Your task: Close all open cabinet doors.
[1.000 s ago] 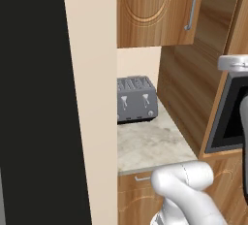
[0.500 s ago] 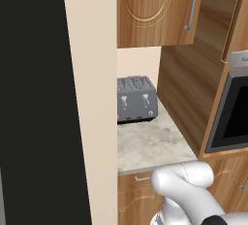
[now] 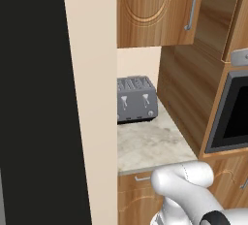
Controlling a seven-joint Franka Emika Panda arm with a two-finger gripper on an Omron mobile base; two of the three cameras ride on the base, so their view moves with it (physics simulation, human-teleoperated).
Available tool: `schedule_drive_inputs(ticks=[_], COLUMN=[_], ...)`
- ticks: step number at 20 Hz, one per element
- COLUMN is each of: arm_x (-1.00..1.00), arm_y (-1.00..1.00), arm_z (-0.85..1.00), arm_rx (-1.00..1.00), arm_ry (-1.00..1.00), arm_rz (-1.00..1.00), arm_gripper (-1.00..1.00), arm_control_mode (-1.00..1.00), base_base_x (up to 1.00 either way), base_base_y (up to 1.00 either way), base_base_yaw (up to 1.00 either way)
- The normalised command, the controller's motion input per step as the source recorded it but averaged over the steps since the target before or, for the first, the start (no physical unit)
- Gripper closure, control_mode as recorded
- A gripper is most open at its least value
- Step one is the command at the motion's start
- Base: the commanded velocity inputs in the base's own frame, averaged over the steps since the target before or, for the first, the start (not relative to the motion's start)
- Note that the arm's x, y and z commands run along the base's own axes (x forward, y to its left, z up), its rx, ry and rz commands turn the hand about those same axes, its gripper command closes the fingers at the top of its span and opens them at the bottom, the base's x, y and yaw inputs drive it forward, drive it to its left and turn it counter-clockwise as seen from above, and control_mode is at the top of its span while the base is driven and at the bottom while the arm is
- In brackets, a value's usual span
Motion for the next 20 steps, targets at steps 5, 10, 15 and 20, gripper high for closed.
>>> schedule_drive_inputs(ticks=[5, 10, 15, 20], arm_x=[-0.52, -0.16, 0.62, 0.48], arm_y=[-0.15, -0.16, -0.01, 0.0], arm_z=[-0.11, -0.02, -0.02, -0.26], arm_rx=[0.0, 0.0, 0.0, -0.01], arm_ry=[-0.01, -0.02, 0.0, 0.0], arm_rz=[-0.07, -0.12, -0.05, -0.08], arm_gripper=[-1.0, -1.0, -1.0, -1.0], arm_control_mode=[-1.0, -1.0, -1.0, -1.0], base_base_x=[0.0, 0.0, 0.0, 0.0], base_base_y=[0.0, 0.0, 0.0, 0.0], base_base_yaw=[0.0, 0.0, 0.0, 0.0])
